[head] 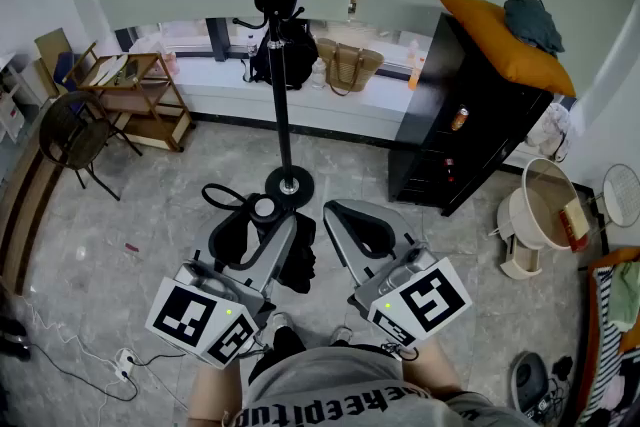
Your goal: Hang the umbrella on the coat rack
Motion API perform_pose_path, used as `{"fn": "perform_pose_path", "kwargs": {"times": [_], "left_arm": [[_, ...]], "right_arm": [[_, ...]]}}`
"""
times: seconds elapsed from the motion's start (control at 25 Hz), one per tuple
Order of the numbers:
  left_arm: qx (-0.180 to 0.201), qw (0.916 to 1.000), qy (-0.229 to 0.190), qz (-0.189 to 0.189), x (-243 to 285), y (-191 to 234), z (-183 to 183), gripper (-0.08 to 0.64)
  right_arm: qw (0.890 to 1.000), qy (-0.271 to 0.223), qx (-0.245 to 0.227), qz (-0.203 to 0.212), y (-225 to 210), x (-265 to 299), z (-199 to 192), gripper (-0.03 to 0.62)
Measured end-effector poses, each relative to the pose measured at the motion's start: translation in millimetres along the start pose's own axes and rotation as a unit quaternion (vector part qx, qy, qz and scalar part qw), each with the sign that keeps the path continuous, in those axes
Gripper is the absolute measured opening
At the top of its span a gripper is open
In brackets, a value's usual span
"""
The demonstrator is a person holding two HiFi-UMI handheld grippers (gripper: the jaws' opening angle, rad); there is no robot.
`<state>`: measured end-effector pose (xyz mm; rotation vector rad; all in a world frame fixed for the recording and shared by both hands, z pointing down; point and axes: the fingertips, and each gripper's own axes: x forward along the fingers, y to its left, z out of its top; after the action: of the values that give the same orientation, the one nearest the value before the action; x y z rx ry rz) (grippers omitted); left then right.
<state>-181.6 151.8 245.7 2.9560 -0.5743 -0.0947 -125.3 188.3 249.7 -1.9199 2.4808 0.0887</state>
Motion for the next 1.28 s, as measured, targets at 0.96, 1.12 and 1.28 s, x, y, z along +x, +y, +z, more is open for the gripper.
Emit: {"fn": "perform_pose_path", "kwargs": {"times": [0.96,1.12,1.28], "left_arm": [[0.001,0.9989,0.009,-0.047,9.7,80.3,5.4,0.207],[0.005,0.9976,0.009,-0.068,9.8,93.6,7.2,0.207],[0.003,0.9969,0.007,-0.078,13.2,103.3,6.5,0.207]], "right_arm": [[0.999,-0.009,-0.002,-0.045,5.5,79.0,-0.7,0.011],[0.998,-0.003,-0.012,-0.062,10.3,91.5,-3.6,0.011],[0.997,0.006,-0.021,-0.071,12.8,98.1,-7.0,0.011]]}}
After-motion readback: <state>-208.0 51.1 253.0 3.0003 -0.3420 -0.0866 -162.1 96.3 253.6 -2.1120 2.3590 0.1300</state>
